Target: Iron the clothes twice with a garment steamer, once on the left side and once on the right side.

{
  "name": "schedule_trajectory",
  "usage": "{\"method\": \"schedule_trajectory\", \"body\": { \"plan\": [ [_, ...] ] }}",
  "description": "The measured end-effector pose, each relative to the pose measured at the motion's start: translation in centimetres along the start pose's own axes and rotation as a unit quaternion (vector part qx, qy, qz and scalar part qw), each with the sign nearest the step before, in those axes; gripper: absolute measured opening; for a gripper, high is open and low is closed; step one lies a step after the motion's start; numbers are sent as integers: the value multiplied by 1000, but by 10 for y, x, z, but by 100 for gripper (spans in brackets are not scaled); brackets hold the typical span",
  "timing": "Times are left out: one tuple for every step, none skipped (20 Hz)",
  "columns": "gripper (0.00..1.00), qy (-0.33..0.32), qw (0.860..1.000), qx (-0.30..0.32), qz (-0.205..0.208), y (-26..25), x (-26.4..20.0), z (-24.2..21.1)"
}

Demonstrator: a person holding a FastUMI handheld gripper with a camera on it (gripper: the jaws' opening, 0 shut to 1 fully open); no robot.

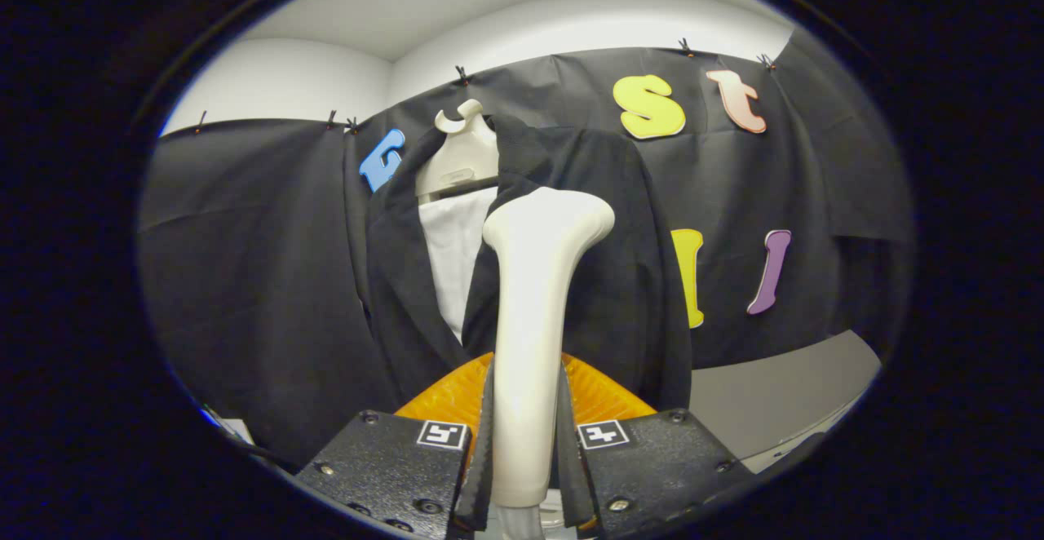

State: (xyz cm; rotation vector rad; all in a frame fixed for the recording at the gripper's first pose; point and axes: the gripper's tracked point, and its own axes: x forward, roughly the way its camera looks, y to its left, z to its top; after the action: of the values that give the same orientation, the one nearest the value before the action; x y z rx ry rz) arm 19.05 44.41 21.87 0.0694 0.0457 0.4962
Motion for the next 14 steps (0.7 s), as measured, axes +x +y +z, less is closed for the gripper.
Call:
{"method": "schedule_trajectory", "body": {
  "plan": [
    [36,5,1000,1,-2,-3,0,-4],
    [36,10,1000,0,-3,-4,-1,-8],
    [36,14,1000,0,-4,-5,0,-13],
    [36,19,1000,-1,-6,-8,0,-18],
    [36,24,1000,-1,-8,-9,0,-24],
    [36,30,1000,0,-10,-11,0,-29],
    [36,35,999,0,-11,-13,0,-35],
    [36,40,999,-1,-13,-14,0,-40],
    [36,46,999,-2,-14,-15,-1,-48],
    [36,52,999,-3,-15,-15,0,-54],
    [36,59,998,-3,-15,-17,-1,-62],
    [36,66,998,-3,-15,-17,0,-69],
    [36,72,997,-3,-16,-19,-1,-75],
    [36,78,997,-4,-17,-19,0,-82]
  ]
}}
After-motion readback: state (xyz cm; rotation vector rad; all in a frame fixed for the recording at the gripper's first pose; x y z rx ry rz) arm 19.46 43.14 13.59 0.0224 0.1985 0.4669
